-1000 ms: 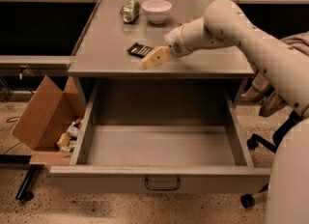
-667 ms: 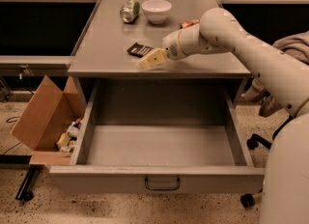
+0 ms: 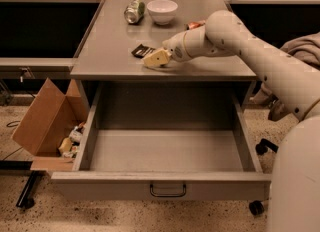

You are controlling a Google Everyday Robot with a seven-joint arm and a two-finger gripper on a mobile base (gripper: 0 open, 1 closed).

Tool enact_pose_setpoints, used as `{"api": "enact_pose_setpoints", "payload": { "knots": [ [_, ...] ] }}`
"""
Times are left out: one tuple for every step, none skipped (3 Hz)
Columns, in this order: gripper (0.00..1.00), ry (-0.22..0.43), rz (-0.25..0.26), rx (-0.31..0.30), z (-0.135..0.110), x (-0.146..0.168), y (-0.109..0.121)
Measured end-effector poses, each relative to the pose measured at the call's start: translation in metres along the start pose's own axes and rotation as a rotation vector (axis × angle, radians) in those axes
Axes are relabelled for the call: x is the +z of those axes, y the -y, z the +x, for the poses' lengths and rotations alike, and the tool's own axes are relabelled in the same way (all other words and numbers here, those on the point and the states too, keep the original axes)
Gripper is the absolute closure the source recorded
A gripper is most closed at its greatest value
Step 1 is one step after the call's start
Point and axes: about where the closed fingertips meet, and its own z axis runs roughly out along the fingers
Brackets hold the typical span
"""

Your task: Place rxbar chocolate into top drawer

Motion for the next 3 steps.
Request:
{"api": "enact_pose_setpoints", "payload": {
  "knots": [
    [0.81,0.0,0.0,0.0,-0.005,-0.003,0.0],
    [1.0,0.008,0.001,-0.009,-0.009,-0.01,-0.003],
    [1.0,0.069,0.009,-0.08,-0.022,-0.058,-0.029]
  ]
}}
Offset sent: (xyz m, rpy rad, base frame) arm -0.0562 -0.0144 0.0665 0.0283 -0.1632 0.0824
